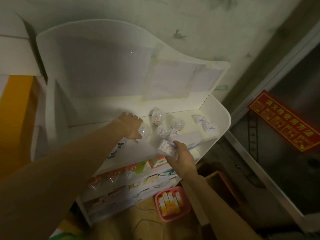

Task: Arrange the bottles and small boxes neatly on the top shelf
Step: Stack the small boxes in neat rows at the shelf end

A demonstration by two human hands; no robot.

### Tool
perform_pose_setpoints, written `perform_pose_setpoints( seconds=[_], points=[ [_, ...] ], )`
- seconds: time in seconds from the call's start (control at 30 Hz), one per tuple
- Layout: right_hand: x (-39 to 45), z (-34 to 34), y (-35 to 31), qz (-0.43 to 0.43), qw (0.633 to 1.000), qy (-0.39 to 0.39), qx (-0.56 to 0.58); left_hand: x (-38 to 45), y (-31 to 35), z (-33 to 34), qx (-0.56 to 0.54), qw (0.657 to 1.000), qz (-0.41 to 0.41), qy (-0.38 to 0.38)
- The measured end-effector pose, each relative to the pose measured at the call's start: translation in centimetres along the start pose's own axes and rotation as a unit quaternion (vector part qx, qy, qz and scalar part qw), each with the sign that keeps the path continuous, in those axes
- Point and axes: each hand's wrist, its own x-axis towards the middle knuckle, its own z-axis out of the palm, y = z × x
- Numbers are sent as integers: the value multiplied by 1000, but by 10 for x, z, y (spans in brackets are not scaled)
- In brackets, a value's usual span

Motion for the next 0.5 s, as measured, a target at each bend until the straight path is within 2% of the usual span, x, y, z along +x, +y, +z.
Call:
perform_pose_setpoints(
  seconds=[0.37, 0.5],
  points=[
    [34, 8, 43, -61, 998, -34, 7, 46, 32, 2, -14, 999, -26, 23],
    [54, -1, 69, -51, 997, -52, 19, 62, 43, -7, -20, 998, -44, 27]
  ],
)
